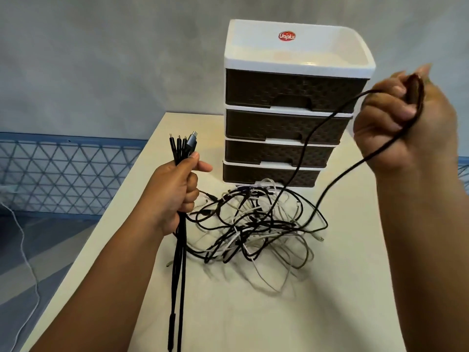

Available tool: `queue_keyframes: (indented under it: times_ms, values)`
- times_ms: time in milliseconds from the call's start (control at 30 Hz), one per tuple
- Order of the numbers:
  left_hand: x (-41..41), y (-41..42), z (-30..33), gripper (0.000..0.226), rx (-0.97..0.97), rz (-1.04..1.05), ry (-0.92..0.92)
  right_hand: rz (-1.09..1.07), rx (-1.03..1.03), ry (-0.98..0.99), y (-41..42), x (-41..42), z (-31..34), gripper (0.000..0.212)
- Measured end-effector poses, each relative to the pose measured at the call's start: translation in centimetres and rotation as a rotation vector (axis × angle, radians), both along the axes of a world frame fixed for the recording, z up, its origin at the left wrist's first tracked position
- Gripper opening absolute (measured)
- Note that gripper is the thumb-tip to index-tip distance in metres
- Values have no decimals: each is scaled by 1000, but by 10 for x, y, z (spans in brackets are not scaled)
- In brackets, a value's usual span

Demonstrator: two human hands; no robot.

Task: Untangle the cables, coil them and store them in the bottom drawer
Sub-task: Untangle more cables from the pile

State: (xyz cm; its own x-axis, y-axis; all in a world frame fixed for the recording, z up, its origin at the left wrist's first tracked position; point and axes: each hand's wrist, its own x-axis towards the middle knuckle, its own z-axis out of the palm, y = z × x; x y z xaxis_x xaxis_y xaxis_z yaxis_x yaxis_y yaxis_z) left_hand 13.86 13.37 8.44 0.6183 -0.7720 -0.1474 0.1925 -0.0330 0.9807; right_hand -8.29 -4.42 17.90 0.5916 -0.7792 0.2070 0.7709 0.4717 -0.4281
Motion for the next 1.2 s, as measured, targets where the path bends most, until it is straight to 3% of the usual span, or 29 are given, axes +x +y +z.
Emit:
queue_keyframes:
  times_ms: [67, 200, 300, 333, 367, 433, 500, 600, 800, 1033, 1200]
  values:
    - [-1, 0, 1, 32, -33, 16, 1, -80, -187, 321, -2, -4, -3, 36]
    - [0, 2, 10, 34, -127, 55, 13, -337, -555, 1268, -6, 3, -60, 31]
    - [1, 4, 18, 34, -168, 63, 10, -170, -1015, 2135, -16, 1, -110, 31]
    - [1, 4, 20, 34, -176, 66, 8, -137, -1144, 2290, -14, 2, -119, 36]
    - [0, 4, 23, 34, -186, 67, 9, -172, -1222, 2314, -12, 4, -125, 40]
    - [-1, 3, 28, 35, -217, 68, 14, -284, -1330, 2136, -6, 14, -132, 41]
    - [-2, 3, 34, 35, -253, 66, 8, -168, -1484, 1975, -3, 30, -139, 44]
    - [-2, 5, 45, 36, -301, 73, -21, 36, -1558, 1936, 1, 48, -158, 40]
    - [9, 12, 50, 35, -294, 112, -51, -279, -1561, 1873, -11, 36, -150, 25]
    - [9, 3, 39, 33, -221, 86, -75, -148, -1074, 1357, 3, 39, -66, 23]
    - [-12, -5, 29, 21, -77, -98, -181, -241, -938, 1030, 26, 63, -35, 20]
